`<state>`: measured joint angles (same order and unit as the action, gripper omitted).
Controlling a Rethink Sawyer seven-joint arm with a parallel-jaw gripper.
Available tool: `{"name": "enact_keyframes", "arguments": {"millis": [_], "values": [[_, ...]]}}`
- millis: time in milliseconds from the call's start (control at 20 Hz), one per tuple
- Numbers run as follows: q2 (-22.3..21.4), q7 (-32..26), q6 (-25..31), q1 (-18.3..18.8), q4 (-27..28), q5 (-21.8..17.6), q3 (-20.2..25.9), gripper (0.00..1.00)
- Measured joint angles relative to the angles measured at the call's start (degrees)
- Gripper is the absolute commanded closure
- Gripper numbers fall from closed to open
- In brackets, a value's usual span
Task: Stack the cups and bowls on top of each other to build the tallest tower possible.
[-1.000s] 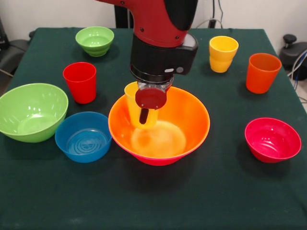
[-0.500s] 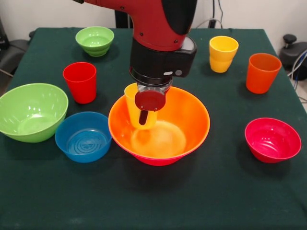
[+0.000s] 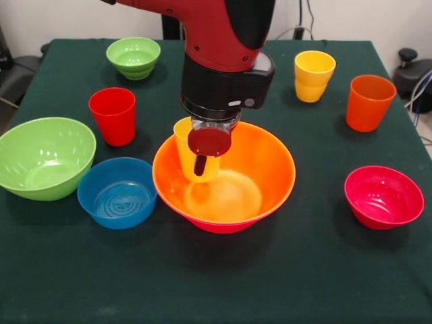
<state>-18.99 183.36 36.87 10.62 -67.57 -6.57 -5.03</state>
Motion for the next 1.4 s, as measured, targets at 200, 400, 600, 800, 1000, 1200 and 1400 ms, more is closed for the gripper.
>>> {"name": "enact_keyframes", "arguments": {"millis": [200, 400, 600, 800, 1000, 1200, 1400], "values": [[0.0, 0.0, 0.0, 0.2, 0.0, 0.0, 0.0, 1.00], [0.0, 0.0, 0.0, 0.7, 0.0, 0.0, 0.0, 1.00], [0.0, 0.0, 0.0, 1.2, 0.0, 0.0, 0.0, 1.00], [-0.2, 0.0, 0.0, 1.5, 0.0, 0.0, 0.1, 1.00], [-0.2, 0.0, 0.0, 1.5, 0.0, 0.0, 0.2, 1.00], [-0.2, 0.0, 0.0, 1.5, 0.0, 0.0, 0.3, 1.00], [-0.2, 0.0, 0.0, 1.5, 0.0, 0.0, 0.4, 1.00]]}}
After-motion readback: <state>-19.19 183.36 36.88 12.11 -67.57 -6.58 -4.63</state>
